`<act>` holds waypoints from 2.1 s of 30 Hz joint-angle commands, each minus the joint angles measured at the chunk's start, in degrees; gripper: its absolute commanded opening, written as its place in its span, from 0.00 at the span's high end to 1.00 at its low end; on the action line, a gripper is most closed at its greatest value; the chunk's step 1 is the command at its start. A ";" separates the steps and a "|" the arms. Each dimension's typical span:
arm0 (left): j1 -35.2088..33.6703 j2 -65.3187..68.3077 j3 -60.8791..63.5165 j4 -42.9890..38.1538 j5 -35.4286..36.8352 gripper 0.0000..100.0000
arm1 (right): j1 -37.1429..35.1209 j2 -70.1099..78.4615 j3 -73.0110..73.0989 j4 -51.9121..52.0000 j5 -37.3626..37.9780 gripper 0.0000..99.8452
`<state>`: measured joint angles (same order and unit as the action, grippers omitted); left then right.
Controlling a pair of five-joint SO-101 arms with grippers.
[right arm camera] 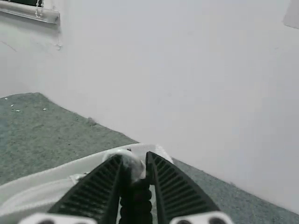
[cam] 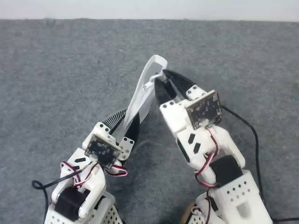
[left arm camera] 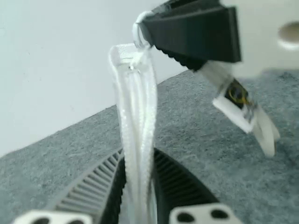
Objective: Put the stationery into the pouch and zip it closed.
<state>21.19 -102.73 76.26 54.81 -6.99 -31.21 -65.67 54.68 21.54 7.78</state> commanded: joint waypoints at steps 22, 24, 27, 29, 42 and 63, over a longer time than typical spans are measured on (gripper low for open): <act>-0.53 0.00 -8.31 -0.79 7.21 0.85 | -6.11 -3.12 -4.22 9.36 0.00 0.99; -0.53 0.09 -8.22 -0.70 7.21 0.86 | -6.11 -3.12 -4.22 9.45 0.00 0.99; -0.26 0.09 -7.78 -0.79 7.21 0.95 | -5.93 -3.12 -4.22 9.01 0.00 0.99; -0.18 0.09 -7.78 -0.79 6.77 0.99 | -5.67 -3.12 -4.22 8.75 0.00 0.99; -0.53 0.00 -7.52 2.55 0.18 0.99 | 0.84 -2.51 -2.64 -1.89 -0.18 0.99; -0.53 0.00 -9.54 5.27 0.18 0.99 | 9.89 12.62 -1.32 -16.04 -0.44 0.99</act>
<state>21.19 -102.02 69.67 58.33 -6.37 -27.78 -55.47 55.38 8.53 7.78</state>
